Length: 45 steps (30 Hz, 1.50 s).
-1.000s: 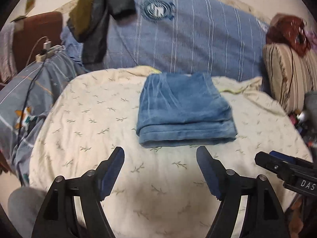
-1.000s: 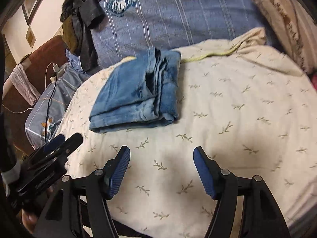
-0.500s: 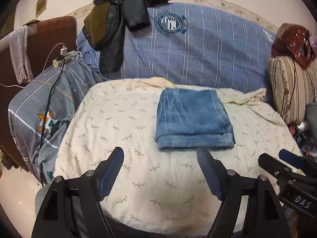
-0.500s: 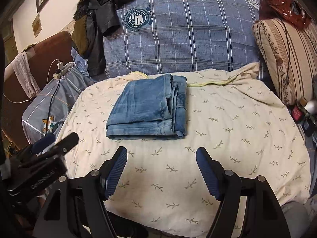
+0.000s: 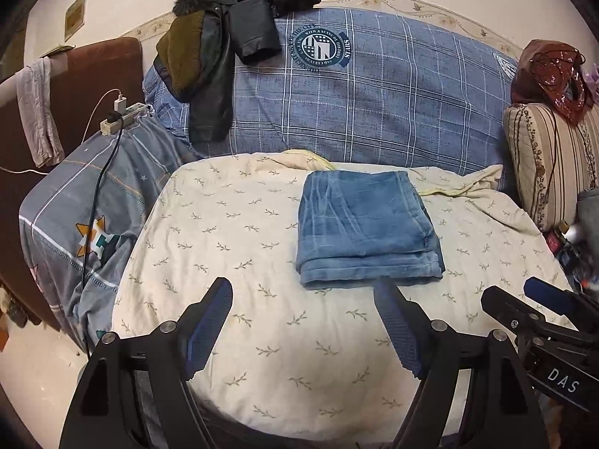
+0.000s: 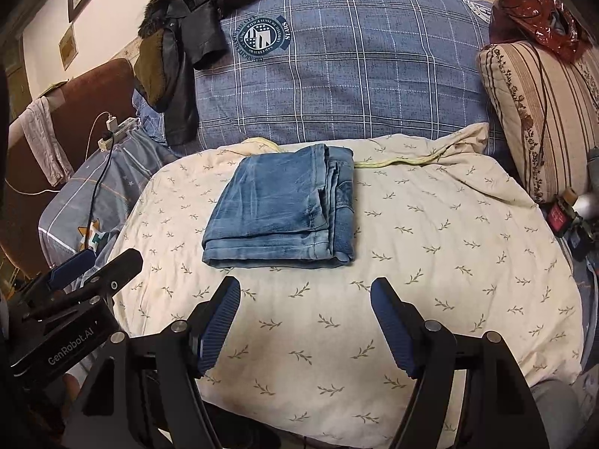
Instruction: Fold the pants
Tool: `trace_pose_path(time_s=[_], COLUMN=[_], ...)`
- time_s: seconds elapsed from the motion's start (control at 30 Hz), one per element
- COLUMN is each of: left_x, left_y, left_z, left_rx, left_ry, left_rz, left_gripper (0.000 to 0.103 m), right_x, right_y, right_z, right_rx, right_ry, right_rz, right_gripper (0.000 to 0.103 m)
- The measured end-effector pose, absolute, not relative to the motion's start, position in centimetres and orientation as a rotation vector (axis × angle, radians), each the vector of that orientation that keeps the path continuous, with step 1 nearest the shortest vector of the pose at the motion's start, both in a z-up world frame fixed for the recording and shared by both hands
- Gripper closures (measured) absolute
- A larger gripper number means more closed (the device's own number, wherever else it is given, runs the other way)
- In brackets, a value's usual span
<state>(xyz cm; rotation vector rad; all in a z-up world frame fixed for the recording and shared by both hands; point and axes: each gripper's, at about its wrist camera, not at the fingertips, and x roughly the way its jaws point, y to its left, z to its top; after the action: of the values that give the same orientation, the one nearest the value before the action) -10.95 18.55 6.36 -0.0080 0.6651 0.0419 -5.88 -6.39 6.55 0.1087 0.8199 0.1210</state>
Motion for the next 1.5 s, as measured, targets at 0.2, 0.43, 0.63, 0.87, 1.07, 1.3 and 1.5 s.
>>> trace_pose_path(time_s=[0.2, 0.43, 0.63, 0.87, 1.07, 1.3, 1.5], left_x=[-11.03, -10.98, -10.82, -10.85, -10.79, -10.7, -10.47], left_y=[18.34, 18.22, 18.11, 17.88, 17.76, 17.69, 17.59], left_z=[6.35, 6.3, 6.14, 6.04, 5.91, 5.82, 5.67], left_rx=[0.0, 0.003, 0.006, 0.009, 0.01, 0.011, 0.013], left_ry=[0.665, 0.668, 0.672, 0.675, 0.678, 0.681, 0.687], left_rz=[0.043, 0.043, 0.044, 0.043, 0.041, 0.043, 0.044], left_gripper=[0.025, 0.025, 0.025, 0.025, 0.025, 0.025, 0.025], right_x=[-5.91, -5.89, -5.85, -5.74, -5.76, -5.68, -5.62], right_y=[-6.48, -6.41, -6.34, -6.41, -6.34, -6.27, -6.32], right_z=[6.55, 6.6, 6.44, 6.36, 6.3, 6.24, 6.08], right_rx=[0.11, 0.111, 0.11, 0.111, 0.112, 0.111, 0.111], right_ry=[0.82, 0.821, 0.825, 0.828, 0.832, 0.836, 0.839], right_rz=[0.12, 0.124, 0.124, 0.122, 0.121, 0.121, 0.119], right_gripper=[0.03, 0.03, 0.03, 0.03, 0.03, 0.03, 0.03])
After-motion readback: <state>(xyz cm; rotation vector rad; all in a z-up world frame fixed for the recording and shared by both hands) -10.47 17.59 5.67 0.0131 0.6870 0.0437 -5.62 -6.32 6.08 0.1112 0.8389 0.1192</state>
